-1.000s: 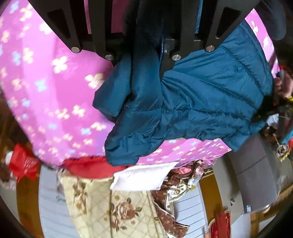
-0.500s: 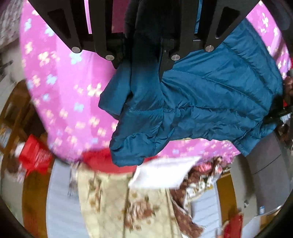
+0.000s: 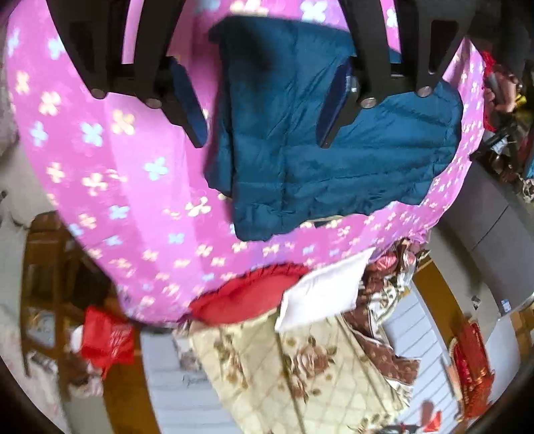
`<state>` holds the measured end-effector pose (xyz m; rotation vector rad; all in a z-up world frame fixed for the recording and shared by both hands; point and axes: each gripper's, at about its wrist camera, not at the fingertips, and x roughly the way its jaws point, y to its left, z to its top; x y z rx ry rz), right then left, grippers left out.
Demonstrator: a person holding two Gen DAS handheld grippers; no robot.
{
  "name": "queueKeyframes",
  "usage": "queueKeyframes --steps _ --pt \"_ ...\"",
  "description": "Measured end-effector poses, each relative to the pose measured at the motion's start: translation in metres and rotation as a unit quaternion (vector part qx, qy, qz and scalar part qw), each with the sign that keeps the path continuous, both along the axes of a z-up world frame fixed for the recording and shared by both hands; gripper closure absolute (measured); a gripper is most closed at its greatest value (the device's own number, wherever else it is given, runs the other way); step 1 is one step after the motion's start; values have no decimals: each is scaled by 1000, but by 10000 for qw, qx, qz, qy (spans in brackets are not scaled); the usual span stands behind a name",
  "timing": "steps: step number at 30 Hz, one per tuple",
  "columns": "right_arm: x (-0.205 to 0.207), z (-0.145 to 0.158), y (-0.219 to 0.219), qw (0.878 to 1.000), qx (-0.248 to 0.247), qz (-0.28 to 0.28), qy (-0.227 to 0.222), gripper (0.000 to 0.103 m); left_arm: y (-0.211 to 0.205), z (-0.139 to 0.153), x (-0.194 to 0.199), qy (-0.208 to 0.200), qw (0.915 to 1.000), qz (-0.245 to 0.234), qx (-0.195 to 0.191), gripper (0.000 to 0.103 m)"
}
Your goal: Fold large clothes
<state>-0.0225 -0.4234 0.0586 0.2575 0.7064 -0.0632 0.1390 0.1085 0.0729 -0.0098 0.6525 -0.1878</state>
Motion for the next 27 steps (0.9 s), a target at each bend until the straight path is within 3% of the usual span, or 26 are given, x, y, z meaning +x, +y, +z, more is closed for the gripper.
queueKeyframes --steps 3,7,12,14,24,27 --pt "-43 4 37 9999 -112 -36 -85 28 -11 11 -44 -64 9995 -45 300 0" --pt "-94 -2 88 9996 -273 40 -98 22 -37 8 -107 5 9983 -44 579 0" --pt "-148 -9 142 9935 -1122 -160 -132 22 -74 -8 -171 234 9959 -106 864 0" --pt "-169 -8 154 9909 -1286 -350 -210 21 -82 -13 -188 398 9959 -182 786 0" --pt "-222 -18 173 9934 -1055 -398 -216 18 -124 -40 -233 1081 9917 -291 639 1" --pt "-229 -21 176 9933 -1067 -374 -239 18 -132 -41 -241 1089 9914 -335 651 1"
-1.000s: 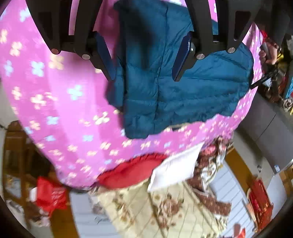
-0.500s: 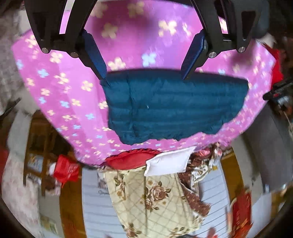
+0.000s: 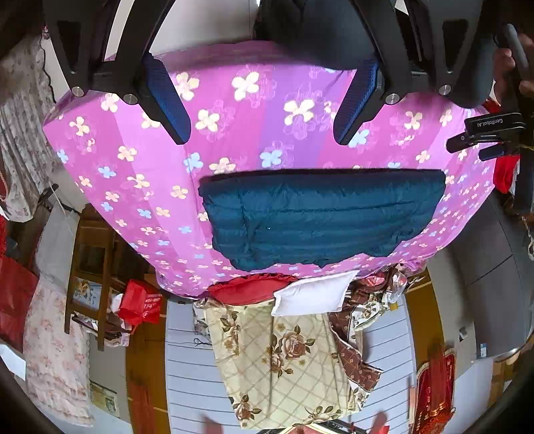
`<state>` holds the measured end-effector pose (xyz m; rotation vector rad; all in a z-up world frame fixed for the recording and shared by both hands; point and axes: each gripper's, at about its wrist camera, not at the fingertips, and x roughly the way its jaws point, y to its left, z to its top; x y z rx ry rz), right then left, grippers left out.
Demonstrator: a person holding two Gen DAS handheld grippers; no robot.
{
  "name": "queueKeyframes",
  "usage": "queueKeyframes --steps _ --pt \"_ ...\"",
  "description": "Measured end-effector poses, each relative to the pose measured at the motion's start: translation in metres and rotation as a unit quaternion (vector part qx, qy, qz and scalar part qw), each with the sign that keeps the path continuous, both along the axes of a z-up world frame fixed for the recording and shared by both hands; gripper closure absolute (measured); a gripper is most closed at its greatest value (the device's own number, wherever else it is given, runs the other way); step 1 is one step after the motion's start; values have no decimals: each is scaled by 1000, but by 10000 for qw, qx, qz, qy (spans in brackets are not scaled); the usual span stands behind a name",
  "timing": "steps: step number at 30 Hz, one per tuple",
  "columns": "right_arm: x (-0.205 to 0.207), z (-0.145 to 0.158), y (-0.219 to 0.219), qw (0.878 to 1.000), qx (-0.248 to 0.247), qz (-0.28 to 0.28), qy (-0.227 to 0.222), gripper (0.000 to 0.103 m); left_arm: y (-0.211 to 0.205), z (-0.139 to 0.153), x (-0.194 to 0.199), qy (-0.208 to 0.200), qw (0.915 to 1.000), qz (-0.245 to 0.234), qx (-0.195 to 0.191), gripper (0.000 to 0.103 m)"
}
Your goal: Fold large clothes
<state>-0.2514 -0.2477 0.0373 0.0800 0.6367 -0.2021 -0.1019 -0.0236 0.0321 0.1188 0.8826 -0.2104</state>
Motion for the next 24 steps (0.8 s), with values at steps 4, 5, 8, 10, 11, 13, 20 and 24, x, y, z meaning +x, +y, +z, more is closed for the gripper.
queueKeyframes --steps 4,5,8,10,11,13,20,24 --pt "0 -5 2 10000 -55 49 56 18 -7 0 -4 14 10000 -33 -60 1" --pt "0 -6 3 9999 -121 28 54 18 -7 0 -4 14 10000 -50 -46 1" --pt "2 -8 5 9999 -116 31 39 18 -9 -2 -3 65 9999 -111 -85 1" --pt "3 -7 7 10000 -80 45 31 18 -9 -3 -2 70 9998 -133 -92 1" --pt "4 -7 8 9999 -91 51 36 18 -9 -3 -2 71 9998 -121 -106 1" --pt "5 -7 10 9999 -109 67 39 18 -10 -4 -2 93 9998 -146 -133 1" --pt "10 -9 16 9998 -131 136 71 18 -8 -6 1 119 9997 -118 -182 1" --pt "11 -10 16 9998 -128 136 82 18 -7 -7 1 120 9997 -128 -191 1"
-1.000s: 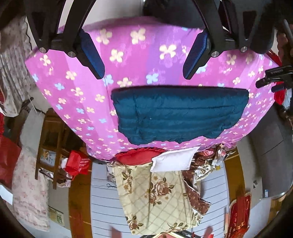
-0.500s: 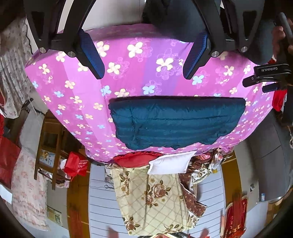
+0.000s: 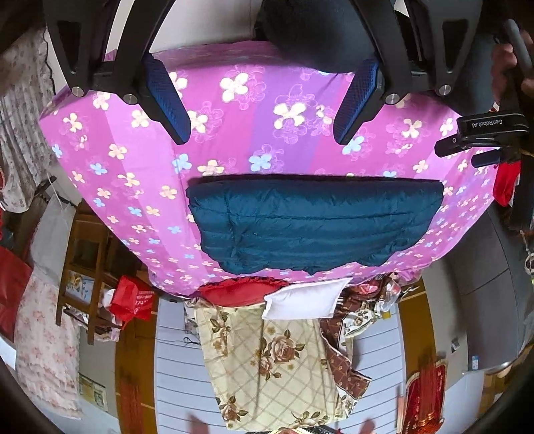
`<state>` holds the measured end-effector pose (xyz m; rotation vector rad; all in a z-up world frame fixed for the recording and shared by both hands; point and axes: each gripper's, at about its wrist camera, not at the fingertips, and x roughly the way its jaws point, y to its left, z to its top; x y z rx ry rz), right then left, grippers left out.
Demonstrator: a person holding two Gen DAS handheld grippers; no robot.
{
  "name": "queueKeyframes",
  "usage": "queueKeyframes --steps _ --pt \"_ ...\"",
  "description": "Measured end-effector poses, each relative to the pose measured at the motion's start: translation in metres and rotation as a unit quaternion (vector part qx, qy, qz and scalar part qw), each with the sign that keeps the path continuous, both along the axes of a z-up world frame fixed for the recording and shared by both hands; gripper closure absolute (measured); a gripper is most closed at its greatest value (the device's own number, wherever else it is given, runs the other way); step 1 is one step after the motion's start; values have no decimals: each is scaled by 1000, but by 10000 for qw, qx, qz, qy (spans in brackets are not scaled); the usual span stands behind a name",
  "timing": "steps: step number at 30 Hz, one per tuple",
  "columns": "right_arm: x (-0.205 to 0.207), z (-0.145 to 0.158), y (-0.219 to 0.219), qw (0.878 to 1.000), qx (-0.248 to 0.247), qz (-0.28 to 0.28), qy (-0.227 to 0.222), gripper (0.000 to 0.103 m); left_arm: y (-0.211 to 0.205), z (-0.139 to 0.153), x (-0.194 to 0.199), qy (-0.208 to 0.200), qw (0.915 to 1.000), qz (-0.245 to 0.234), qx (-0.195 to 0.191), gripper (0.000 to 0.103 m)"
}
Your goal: Fold large clothes
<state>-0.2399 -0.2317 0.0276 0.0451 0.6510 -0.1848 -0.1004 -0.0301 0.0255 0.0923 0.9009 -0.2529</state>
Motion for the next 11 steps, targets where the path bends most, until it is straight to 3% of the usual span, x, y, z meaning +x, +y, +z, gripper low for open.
queueKeyframes --steps 11 --pt "1 -1 0 10000 -24 -31 -1 18 2 0 0 4 9998 -109 -146 1"
